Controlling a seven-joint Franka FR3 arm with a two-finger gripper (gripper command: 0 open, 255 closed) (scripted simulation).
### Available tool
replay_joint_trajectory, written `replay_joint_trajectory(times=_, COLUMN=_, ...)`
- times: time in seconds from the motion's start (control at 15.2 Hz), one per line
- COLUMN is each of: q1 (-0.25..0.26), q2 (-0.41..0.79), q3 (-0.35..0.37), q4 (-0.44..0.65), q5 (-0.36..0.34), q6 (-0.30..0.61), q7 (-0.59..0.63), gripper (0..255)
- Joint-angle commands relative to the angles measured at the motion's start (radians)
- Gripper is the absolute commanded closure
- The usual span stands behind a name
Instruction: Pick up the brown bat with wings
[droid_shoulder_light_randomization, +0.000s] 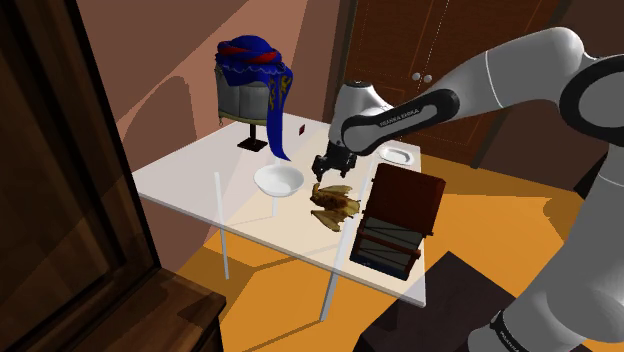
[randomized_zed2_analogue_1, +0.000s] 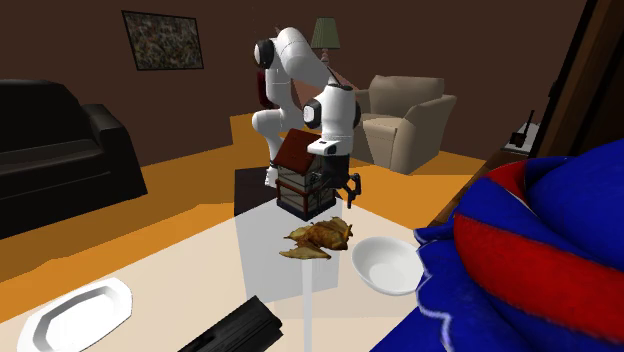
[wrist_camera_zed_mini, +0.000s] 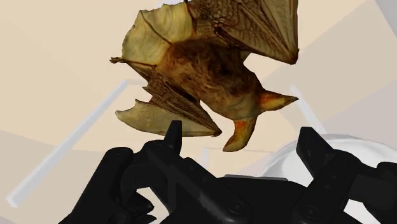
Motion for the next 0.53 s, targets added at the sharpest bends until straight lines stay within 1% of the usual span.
replay_joint_trajectory(times=0.0, q1=0.013, q2=0.081, q3=-0.008, q4=0.067, q5=-0.037, q6=0.014, q7=0.036, gripper=0)
replay_joint_trajectory(times=0.26, q1=0.038, q2=0.236, q3=-0.034, q4=0.212, q5=-0.090, q6=0.023, q7=0.082, gripper=0)
replay_joint_trajectory(times=0.46, q1=0.041, q2=0.259, q3=-0.040, q4=0.205, q5=-0.098, q6=0.053, q7=0.091, gripper=0)
